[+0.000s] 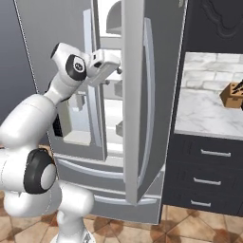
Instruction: Open the fridge, grab two sodas, and place both sodas inside the bowl with ice on the dining counter.
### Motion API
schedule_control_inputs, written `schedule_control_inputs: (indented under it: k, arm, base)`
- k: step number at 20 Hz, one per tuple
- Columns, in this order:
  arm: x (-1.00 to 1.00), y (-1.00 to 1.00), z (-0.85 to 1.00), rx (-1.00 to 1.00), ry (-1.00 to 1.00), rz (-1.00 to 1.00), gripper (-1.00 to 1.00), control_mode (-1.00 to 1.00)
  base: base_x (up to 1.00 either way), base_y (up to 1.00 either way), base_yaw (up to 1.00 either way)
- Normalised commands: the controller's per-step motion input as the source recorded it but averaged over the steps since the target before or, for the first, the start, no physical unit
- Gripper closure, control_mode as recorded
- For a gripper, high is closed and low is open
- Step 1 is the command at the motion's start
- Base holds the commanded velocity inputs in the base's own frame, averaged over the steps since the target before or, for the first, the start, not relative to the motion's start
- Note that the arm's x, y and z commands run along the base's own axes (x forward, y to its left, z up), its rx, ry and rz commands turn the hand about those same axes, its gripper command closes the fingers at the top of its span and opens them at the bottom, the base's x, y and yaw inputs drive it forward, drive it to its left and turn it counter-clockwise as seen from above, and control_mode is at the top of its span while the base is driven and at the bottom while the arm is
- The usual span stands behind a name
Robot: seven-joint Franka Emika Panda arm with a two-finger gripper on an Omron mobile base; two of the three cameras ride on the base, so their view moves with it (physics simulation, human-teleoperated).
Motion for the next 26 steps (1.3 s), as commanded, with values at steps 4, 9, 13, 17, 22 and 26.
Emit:
schedule_control_inputs:
  k: [4, 9, 13, 17, 22, 26]
  arm:
    - [0.07, -1.0, 0.0, 0.0, 0.03, -0.01, -1.0, -1.0]
    - [0.09, -1.0, 0.0, 0.0, 0.03, -0.02, -1.0, -1.0]
    - [0.21, -1.0, 0.0, 0.0, 0.04, -0.02, -1.0, -1.0]
    - [0.23, -1.0, 0.0, 0.0, 0.05, -0.01, -1.0, -1.0]
    - [0.17, -0.91, -0.02, 0.0, 0.03, -0.01, -1.0, -1.0]
    - [0.0, -0.43, -0.01, 0.05, 0.0, 0.0, -1.0, -1.0]
  base:
    - [0.0, 0.0, 0.0]
    - [0.0, 0.0, 0.0]
    - [0.0, 0.0, 0.0]
    - [0.0, 0.0, 0.0]
    - [0.0, 0.0, 0.0]
    - [0.0, 0.0, 0.0]
